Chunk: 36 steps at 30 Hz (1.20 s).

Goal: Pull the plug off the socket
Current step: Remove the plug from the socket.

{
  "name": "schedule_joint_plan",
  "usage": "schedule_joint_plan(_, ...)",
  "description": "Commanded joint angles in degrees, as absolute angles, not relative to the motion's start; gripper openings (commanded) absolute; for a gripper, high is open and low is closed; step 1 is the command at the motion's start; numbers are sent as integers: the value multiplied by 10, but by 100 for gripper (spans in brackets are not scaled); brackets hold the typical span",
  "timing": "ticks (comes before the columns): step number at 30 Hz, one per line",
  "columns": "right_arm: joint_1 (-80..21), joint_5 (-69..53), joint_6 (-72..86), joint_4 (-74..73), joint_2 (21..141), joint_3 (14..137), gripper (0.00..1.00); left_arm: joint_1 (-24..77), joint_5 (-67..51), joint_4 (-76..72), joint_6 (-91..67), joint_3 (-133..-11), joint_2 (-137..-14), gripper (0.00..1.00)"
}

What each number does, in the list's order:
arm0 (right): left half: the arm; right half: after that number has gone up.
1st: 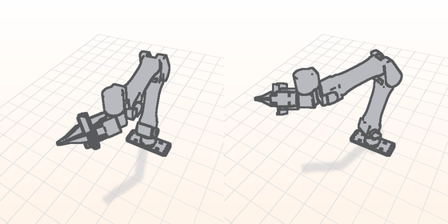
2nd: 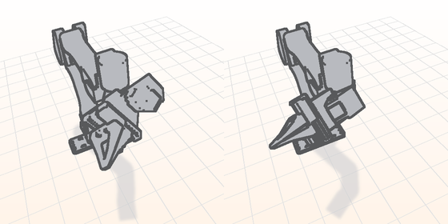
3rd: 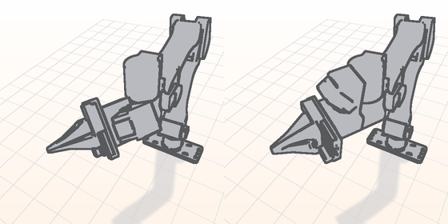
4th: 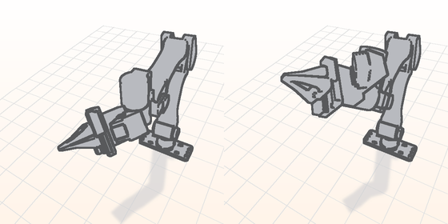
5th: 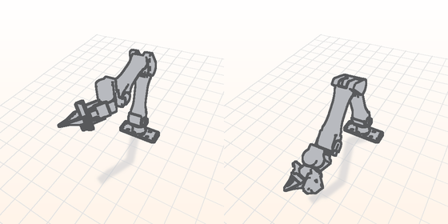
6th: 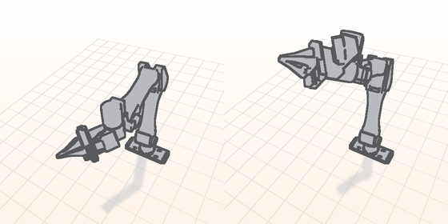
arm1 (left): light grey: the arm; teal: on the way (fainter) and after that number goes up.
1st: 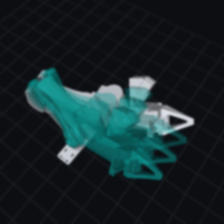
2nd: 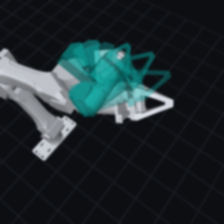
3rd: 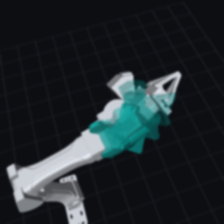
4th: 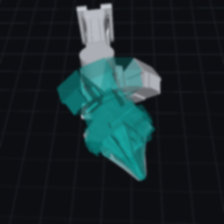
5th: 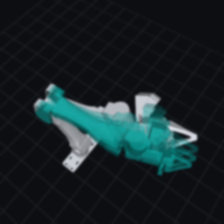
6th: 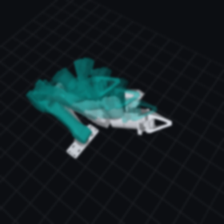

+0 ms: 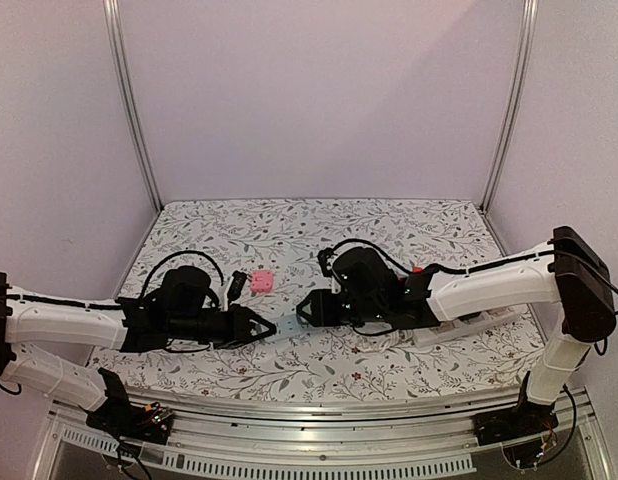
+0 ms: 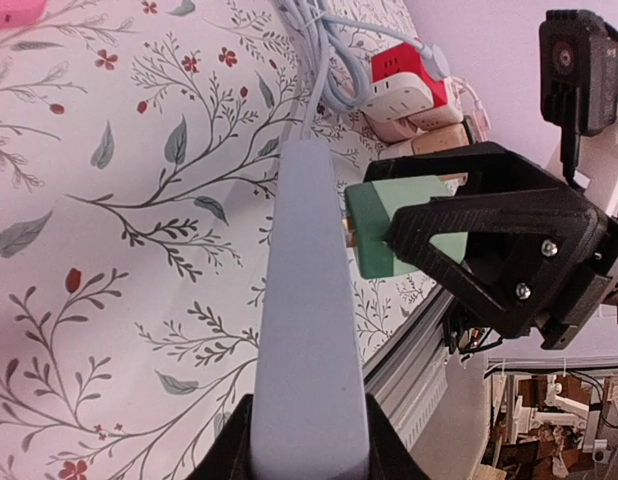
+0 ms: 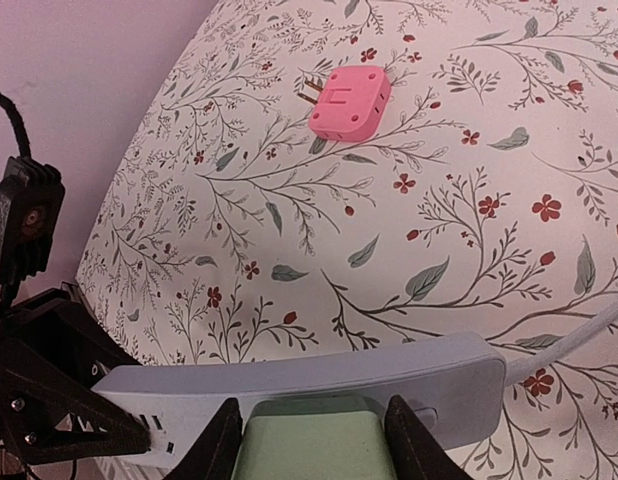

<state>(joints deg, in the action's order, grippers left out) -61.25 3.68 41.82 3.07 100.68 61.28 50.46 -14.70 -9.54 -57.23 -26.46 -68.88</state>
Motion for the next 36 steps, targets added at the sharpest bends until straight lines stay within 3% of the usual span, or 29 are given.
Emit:
schedule_joint_plan(1, -609, 80, 423, 34, 982, 610, 0, 499, -150, -59, -565, -252, -688, 0)
schedule_joint_plan(17, -676, 204, 360, -83, 986, 677, 0, 491, -158, -67, -571, -251, -703, 0)
schedule_joint_plan(36, -621, 127, 390, -26, 955, 630, 0, 492, -196, -77, -555, -235, -692, 0)
